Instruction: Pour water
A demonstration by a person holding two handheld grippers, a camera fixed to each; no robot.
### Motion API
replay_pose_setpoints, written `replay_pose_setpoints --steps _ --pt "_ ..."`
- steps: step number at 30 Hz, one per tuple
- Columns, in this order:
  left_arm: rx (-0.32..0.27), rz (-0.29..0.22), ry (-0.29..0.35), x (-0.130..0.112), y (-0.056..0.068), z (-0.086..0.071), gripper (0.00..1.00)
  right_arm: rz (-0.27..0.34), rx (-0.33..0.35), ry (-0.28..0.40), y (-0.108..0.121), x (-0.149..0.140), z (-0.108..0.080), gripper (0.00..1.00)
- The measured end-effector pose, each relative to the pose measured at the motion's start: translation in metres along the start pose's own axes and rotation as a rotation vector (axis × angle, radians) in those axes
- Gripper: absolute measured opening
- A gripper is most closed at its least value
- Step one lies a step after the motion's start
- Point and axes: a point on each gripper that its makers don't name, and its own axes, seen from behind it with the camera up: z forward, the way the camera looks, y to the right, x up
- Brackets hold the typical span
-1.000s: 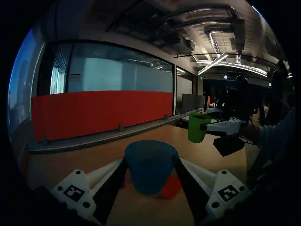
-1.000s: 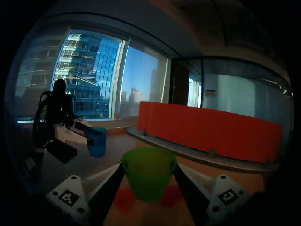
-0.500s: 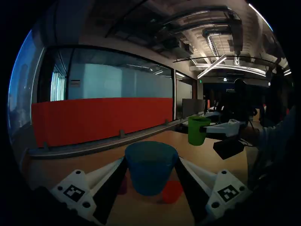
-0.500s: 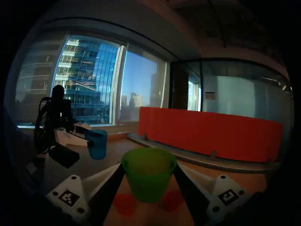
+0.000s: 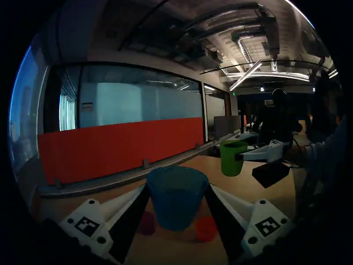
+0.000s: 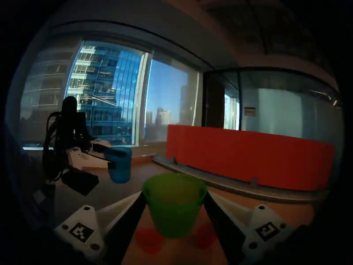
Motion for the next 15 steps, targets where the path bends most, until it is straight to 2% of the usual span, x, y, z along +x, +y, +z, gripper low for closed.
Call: replay_pose_setpoints --steps 6,15 --pt "0.012 0.059 0.026 0.016 -0.001 0.003 0.86 -0.003 0.032 -0.011 -0.012 -0.006 0.005 0.91" --pt "0.012 0.168 0.065 0.044 0.004 0.006 0.86 0.003 0.087 -0.022 -0.036 -0.014 0.016 0.91"
